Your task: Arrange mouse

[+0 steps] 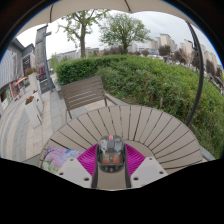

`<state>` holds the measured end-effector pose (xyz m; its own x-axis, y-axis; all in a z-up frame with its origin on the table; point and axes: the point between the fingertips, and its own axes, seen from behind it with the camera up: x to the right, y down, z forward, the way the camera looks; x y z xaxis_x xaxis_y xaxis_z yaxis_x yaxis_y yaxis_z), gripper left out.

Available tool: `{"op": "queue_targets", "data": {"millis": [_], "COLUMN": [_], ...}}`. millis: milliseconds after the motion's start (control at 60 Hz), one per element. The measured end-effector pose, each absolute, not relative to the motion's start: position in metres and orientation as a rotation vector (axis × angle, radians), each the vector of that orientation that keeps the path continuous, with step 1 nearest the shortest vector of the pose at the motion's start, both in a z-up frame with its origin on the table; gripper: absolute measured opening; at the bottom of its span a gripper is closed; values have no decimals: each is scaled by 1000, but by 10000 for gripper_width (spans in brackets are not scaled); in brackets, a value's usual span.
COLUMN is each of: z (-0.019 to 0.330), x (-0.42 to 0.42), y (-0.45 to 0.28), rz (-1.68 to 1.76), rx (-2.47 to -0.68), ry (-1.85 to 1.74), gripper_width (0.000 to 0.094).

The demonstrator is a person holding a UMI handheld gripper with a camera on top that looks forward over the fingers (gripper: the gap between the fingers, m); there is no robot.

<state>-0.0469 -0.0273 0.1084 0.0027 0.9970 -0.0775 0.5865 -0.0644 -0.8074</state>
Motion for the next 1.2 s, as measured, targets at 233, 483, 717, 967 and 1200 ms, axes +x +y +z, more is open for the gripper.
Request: {"op": "queue_targets", "data": {"millis": [233, 483, 717, 967, 1200], "z": [40, -12, 57, 157, 183], "x": [-35, -17, 34, 147, 196], "y": [-183, -214, -181, -125, -95], "rz": [948, 819, 729, 698, 685], "rx": [-1747, -1718, -1728, -1694, -1720], "ry": [-1740, -1834, -1880, -1907, -1867], "gripper_width": [380, 606, 852, 845, 853]}}
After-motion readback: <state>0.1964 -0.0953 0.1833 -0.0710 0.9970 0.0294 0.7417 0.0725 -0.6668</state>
